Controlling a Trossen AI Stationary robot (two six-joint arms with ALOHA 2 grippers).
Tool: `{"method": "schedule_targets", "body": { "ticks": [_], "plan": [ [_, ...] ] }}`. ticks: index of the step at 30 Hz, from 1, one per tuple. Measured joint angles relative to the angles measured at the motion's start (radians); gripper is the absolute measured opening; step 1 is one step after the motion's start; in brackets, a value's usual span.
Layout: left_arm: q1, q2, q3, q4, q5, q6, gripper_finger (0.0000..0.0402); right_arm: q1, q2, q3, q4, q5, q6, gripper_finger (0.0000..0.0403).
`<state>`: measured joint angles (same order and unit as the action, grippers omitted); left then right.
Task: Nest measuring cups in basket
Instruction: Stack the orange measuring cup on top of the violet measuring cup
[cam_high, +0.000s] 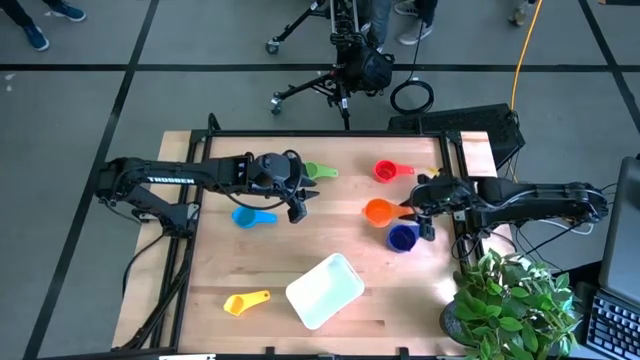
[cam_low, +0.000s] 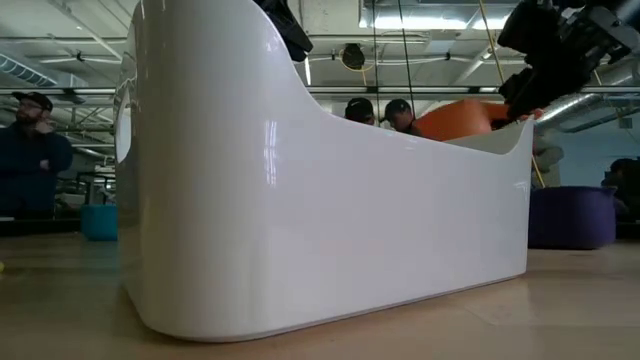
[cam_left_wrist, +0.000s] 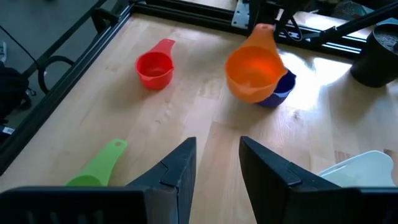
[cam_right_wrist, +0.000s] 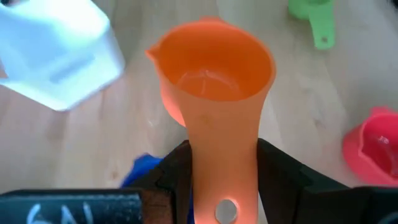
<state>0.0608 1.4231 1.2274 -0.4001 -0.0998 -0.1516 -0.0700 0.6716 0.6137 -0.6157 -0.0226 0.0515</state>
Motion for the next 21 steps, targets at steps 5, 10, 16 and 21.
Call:
{"method": "schedule_targets", "body": {
  "ticks": [5, 10, 16, 21],
  "plan": [
    [0.0, 0.0, 0.0, 0.0, 0.0, 0.0, 0.0124, 0.0, 0.001, 0.098, -0.132, 0.018, 0.062, 0.0127],
    [0.0, 0.0, 0.0, 0.0, 0.0, 0.011, 0.0124, 0.006, 0.0, 0.155, -0.289, -0.029, 0.17, 0.0127],
    [0.0, 0.0, 0.0, 0.0, 0.0, 0.025, 0.0124, 0.033, 0.004, 0.19, -0.482, -0.081, 0.244, 0.0126],
    [0.0, 0.0, 0.0, 0.001, 0.0, 0.035, 0.0124, 0.067, 0.053, 0.191, -0.485, -0.157, 0.266, 0.0126]
  ]
}}
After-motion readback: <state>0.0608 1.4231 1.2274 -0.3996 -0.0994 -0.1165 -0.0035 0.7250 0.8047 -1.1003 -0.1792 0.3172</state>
